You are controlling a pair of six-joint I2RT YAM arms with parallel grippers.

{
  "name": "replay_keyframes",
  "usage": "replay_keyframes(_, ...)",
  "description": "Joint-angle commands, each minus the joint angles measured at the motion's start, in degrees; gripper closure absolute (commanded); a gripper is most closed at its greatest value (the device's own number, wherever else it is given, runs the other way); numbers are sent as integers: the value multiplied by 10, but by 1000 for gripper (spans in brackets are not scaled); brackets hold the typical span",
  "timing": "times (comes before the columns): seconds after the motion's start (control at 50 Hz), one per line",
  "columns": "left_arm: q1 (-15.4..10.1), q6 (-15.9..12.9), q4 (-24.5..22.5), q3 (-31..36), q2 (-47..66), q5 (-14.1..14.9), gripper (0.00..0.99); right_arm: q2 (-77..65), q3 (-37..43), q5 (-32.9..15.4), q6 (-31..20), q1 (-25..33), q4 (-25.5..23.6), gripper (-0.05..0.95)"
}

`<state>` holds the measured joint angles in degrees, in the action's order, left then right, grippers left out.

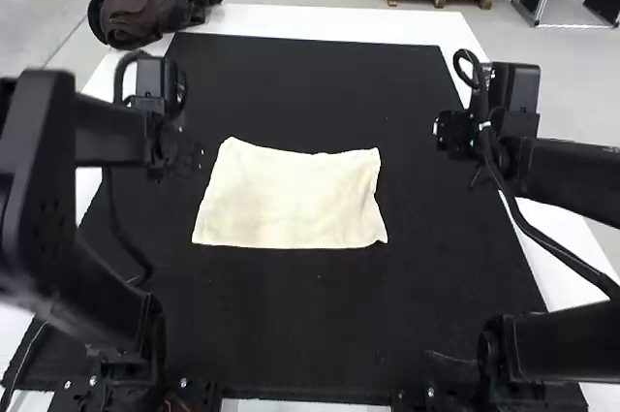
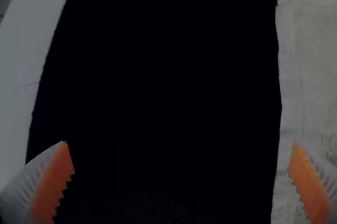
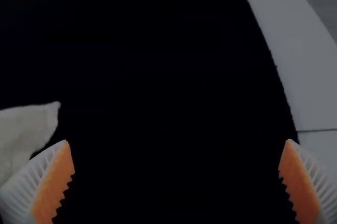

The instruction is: Fold the towel.

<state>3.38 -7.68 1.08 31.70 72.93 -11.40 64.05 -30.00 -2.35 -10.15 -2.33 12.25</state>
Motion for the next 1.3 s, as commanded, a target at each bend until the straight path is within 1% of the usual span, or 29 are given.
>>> replay_keyframes(0.0,5,12,2,23,34,38,38,-12,-2,28,-55,-17,-1,0)
replay_keyframes(0.04,6,18,1,30,47,41,38,-15,-1,24,-58,-19,0,0)
replay_keyframes(0.08,5,31,4,40,56,56,38,-23,-1,16,-58,-19,0,-5)
replay_keyframes(0.14,6,50,16,55,69,84,38,-38,4,-10,-58,-18,1,-8)
replay_keyframes(0.2,6,65,22,67,78,101,38,-47,6,-24,-55,-15,6,-8)
replay_keyframes(0.26,5,73,17,74,82,108,38,-48,5,-7,-31,-12,4,-7)
replay_keyframes(0.34,6,73,6,86,89,108,38,-41,6,31,10,-15,-2,-5)
replay_keyframes(0.4,6,73,6,94,96,108,38,-28,8,57,33,-14,-18,-5)
replay_keyframes(0.48,6,78,6,102,111,109,38,-5,8,80,51,-14,-28,-5)
replay_keyframes(0.58,6,89,1,106,123,121,38,26,2,96,59,-15,-28,-5)
replay_keyframes(0.7,4,93,-20,106,137,125,38,68,-13,128,81,-15,-27,-5)
replay_keyframes(0.84,3,93,-46,110,164,125,38,111,-31,148,97,-15,-19,-5)
replay_keyframes(0.92,3,94,-50,117,180,126,38,131,-39,157,101,-16,-10,-5)
replay_keyframes(0.96,3,94,-53,122,189,134,38,143,-44,161,101,-19,-5,-5)
replay_keyframes(1.04,3,96,-58,128,202,135,38,164,-52,169,101,-25,2,-5)
replay_keyframes(1.28,1,107,-75,142,232,140,38,220,-81,172,106,-56,23,-5)
